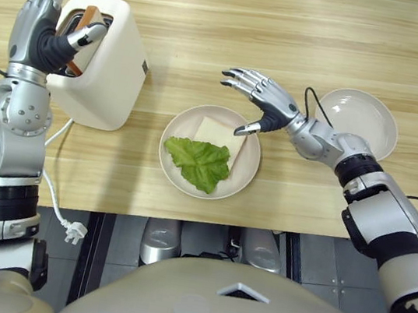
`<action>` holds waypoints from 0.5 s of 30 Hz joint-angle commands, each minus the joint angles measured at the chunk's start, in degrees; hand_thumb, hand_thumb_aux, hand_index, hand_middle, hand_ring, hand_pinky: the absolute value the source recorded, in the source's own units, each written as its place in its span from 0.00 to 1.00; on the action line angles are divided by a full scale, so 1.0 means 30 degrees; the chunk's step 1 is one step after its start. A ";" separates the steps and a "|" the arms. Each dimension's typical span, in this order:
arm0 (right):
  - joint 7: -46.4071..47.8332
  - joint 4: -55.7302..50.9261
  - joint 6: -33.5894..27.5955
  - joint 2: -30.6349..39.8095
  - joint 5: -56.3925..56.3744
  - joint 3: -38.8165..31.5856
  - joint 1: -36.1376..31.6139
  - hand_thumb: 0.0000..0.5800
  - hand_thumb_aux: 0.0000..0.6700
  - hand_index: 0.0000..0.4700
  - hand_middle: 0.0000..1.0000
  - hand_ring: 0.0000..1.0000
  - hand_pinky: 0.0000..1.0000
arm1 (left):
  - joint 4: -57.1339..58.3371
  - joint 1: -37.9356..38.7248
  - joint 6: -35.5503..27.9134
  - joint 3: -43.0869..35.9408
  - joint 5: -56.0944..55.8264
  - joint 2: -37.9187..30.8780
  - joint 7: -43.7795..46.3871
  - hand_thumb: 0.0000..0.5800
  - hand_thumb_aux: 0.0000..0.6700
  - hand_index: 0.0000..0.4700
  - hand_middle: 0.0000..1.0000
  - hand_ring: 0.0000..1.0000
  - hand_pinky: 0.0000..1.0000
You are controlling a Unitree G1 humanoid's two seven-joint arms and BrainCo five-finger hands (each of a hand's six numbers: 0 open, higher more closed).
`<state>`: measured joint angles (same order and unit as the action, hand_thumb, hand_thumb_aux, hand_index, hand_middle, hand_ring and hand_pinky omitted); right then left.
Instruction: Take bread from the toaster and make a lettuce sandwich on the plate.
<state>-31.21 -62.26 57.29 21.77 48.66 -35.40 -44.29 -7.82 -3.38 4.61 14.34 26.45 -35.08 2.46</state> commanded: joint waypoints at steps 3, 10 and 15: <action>0.0198 0.0910 0.0386 0.0242 0.0006 -0.0033 0.1029 0.00 0.00 0.00 0.00 0.00 0.00 | 0.0092 0.0431 -0.0694 0.0202 0.0544 -0.0265 -0.0318 0.00 0.00 0.00 0.00 0.00 0.00; -0.2023 0.5111 -0.0085 0.1475 0.3467 -0.1497 0.3089 0.00 0.00 0.00 0.00 0.00 0.00 | -0.0419 0.0646 -0.1078 0.0157 0.0381 -0.0109 -0.0287 0.00 0.00 0.00 0.00 0.00 0.00; -0.3624 0.6503 -0.0866 0.2016 0.5499 -0.2429 0.3677 0.00 0.00 0.00 0.00 0.00 0.00 | -0.0602 0.0700 -0.1282 0.0075 0.0301 0.0014 -0.0286 0.00 0.00 0.00 0.00 0.00 0.00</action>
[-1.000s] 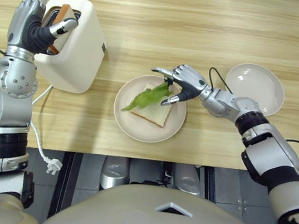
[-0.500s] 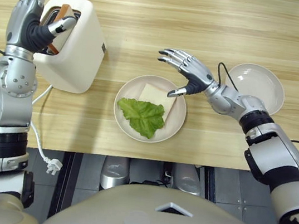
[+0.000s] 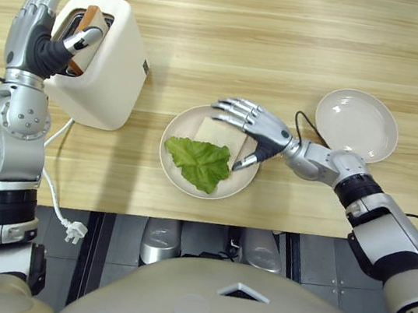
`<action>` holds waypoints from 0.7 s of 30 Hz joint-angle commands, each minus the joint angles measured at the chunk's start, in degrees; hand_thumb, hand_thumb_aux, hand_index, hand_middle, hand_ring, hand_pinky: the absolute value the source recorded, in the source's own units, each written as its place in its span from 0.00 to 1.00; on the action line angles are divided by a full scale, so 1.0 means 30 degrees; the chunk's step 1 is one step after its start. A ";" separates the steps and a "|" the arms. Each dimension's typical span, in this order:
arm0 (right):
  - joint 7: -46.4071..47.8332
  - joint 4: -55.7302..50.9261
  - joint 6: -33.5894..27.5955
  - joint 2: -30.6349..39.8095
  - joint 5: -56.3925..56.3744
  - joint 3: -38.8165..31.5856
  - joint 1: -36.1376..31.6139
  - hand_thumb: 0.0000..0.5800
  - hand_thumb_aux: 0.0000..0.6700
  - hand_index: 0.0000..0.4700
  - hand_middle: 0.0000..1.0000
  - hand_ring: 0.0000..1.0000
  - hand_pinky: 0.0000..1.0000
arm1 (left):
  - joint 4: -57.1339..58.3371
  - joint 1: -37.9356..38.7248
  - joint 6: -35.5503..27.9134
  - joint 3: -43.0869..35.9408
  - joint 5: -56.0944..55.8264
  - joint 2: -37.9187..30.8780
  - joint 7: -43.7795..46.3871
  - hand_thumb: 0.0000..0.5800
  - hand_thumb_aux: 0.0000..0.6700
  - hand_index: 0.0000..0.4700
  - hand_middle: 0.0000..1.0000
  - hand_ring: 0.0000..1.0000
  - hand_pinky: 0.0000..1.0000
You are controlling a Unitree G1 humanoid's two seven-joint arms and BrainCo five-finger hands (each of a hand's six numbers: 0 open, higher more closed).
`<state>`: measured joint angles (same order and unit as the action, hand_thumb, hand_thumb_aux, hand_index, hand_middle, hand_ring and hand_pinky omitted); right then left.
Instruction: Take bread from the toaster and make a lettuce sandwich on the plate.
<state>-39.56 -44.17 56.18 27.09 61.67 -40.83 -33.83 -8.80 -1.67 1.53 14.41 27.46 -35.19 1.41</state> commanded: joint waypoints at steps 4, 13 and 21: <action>-0.1478 0.0109 -0.0906 0.0222 0.1785 -0.1170 0.0160 0.33 0.18 0.18 0.00 0.00 0.00 | -0.0327 0.0116 -0.0317 -0.0148 -0.0188 0.0187 0.0199 0.00 0.00 0.00 0.00 0.00 0.00; -0.2212 -0.0590 -0.1247 -0.0192 0.2157 -0.1980 -0.0284 0.84 0.60 0.59 0.00 0.00 0.00 | -0.0387 0.0147 -0.0347 -0.0353 -0.0280 0.0231 0.0320 0.00 0.00 0.00 0.00 0.00 0.00; -0.2365 -0.0874 -0.1306 -0.0501 0.2160 -0.2465 -0.0500 0.81 0.56 0.55 0.00 0.00 0.00 | -0.0133 0.0042 -0.0244 -0.0461 -0.0368 0.0163 0.0324 0.00 0.00 0.00 0.00 0.00 0.00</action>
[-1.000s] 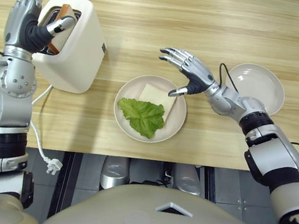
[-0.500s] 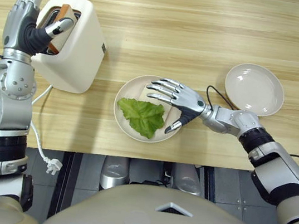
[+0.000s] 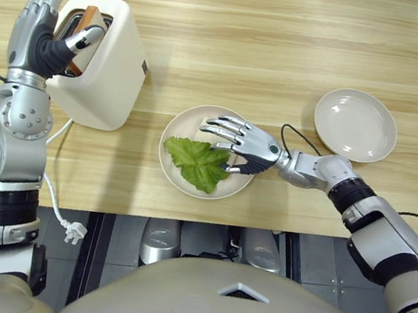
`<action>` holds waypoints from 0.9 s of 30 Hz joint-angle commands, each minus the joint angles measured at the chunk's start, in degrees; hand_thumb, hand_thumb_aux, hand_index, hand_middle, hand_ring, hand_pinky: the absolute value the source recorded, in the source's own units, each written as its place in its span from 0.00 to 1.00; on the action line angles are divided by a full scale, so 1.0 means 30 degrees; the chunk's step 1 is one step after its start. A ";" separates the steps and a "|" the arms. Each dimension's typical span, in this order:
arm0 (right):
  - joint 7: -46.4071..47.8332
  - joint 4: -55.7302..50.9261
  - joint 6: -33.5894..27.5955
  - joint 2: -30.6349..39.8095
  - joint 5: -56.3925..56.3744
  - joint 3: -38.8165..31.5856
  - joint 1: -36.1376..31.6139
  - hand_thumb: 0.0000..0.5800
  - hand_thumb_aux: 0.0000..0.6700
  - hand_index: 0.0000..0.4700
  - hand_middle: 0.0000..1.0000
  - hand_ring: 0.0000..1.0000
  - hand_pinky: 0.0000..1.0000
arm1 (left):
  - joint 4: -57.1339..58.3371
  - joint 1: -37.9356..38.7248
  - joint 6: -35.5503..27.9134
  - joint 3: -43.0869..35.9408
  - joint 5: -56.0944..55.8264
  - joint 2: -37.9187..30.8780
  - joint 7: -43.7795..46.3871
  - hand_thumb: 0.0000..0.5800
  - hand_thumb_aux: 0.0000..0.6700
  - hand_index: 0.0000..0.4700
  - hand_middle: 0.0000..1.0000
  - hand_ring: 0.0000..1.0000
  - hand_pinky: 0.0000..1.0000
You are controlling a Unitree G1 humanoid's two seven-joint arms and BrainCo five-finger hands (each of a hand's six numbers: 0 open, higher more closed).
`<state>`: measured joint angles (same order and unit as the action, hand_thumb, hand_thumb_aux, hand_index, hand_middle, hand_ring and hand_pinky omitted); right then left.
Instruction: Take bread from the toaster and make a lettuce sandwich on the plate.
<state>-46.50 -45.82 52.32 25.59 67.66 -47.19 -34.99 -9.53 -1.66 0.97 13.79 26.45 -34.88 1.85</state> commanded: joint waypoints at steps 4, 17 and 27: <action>-0.0155 -0.0605 -0.0078 -0.0071 0.0142 -0.0499 -0.0165 0.81 0.56 0.55 0.00 0.00 0.00 | 0.0216 0.0022 0.0022 -0.0272 -0.0102 0.0064 0.0168 0.00 0.00 0.00 0.00 0.00 0.00; -0.0690 -0.0953 -0.0266 0.0329 -0.0387 -0.0058 -0.1048 1.00 1.00 0.98 0.00 0.00 0.00 | 0.0488 0.0115 0.0288 -0.0268 -0.0106 0.0088 0.0060 0.00 0.00 0.00 0.00 0.00 0.00; -0.0699 -0.0492 0.0005 0.0643 -0.0847 0.0439 -0.1409 1.00 1.00 0.98 0.00 0.00 0.00 | 0.0970 -0.0038 0.0552 -0.0300 -0.0128 0.0110 -0.0068 0.00 0.00 0.00 0.00 0.00 0.00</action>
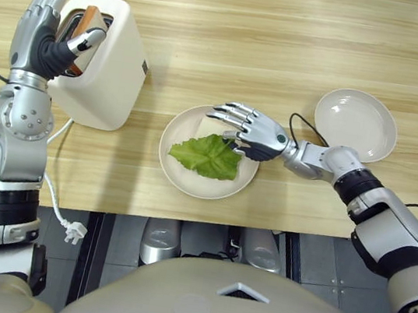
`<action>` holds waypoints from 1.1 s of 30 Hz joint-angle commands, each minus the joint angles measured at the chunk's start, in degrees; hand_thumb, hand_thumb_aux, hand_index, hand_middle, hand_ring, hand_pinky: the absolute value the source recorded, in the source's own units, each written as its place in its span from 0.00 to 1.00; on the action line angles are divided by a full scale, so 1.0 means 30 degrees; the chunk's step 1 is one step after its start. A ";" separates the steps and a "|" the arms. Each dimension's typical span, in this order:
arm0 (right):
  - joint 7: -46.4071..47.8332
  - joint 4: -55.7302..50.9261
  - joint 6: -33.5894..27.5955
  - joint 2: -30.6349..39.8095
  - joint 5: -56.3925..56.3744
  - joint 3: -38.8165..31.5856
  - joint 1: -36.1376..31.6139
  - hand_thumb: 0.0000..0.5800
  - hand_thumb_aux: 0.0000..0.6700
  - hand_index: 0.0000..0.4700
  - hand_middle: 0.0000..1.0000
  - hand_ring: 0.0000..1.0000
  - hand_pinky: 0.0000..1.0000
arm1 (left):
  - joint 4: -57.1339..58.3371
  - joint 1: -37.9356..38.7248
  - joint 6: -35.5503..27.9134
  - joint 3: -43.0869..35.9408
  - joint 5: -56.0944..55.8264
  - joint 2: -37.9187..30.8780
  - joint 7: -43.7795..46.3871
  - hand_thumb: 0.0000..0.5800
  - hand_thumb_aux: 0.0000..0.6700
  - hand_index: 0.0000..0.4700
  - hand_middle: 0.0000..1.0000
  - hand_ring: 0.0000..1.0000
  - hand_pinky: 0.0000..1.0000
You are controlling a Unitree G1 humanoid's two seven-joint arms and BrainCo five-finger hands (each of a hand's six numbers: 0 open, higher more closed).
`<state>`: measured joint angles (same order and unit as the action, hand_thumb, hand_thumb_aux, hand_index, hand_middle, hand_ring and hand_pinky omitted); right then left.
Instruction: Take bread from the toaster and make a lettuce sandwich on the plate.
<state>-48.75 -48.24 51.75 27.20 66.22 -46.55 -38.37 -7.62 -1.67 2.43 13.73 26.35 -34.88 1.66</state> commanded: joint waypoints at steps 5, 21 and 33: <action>0.0351 -0.1062 0.0324 -0.0155 -0.0745 0.0522 -0.1198 1.00 1.00 0.98 0.00 0.00 0.00 | 0.0449 -0.0088 0.0140 -0.0392 -0.0064 0.0171 -0.0019 0.00 0.00 0.00 0.00 0.00 0.00; 0.3838 -0.7121 0.1893 -0.2195 -0.4242 0.1505 -0.2077 0.00 0.00 0.00 0.00 0.00 0.00 | 0.0504 -0.0062 0.0054 -0.0481 -0.0002 0.0197 -0.0069 0.00 0.00 0.00 0.00 0.00 0.00; 0.4568 -0.6764 0.2189 -0.1437 -0.5793 0.2863 -0.2239 0.00 0.00 0.00 0.00 0.00 0.00 | -0.0017 -0.0112 0.0185 0.0212 -0.0781 0.0319 -0.0172 0.00 0.00 0.00 0.00 0.00 0.00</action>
<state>-36.26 -69.05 57.74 21.94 50.38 -39.21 -44.52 -6.95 -1.81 3.15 13.57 24.82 -34.10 1.10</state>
